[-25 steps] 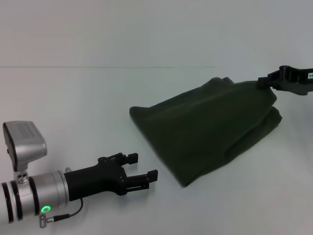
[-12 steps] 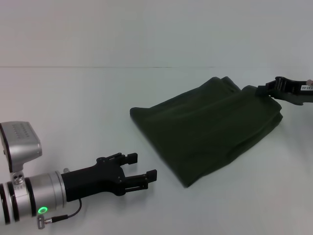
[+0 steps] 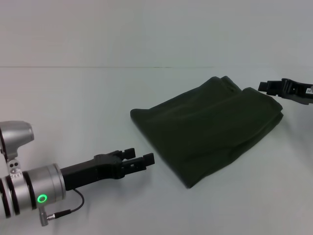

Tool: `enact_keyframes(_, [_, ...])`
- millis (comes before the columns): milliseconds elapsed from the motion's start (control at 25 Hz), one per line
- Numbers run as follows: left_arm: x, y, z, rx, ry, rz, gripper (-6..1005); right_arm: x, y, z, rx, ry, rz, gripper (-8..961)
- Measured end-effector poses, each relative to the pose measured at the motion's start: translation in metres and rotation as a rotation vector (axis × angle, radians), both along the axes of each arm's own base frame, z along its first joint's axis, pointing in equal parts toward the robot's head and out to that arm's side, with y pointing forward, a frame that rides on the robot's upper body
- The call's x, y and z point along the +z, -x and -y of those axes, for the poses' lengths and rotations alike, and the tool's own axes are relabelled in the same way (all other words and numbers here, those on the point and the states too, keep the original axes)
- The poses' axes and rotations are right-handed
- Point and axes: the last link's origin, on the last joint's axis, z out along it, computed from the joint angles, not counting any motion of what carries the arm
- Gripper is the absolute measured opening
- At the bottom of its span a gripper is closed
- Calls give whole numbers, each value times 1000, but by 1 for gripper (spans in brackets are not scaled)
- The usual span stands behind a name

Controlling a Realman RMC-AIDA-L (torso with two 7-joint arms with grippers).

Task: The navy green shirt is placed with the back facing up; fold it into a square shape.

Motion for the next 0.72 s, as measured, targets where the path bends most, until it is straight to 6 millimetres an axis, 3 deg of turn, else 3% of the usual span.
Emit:
enact_keyframes(280, [-8,-12,-6,242,198,139,879,11,-10,10,48,-111,-60,317])
enact_keyframes(480, [-26,-18,-8,467,384,149,879,22,-21,17,35,-148,-73,567])
enact_keyframes(720, [-42,-24,-9,569,434,184,878,24,-27,22,31,-160,-67,804])
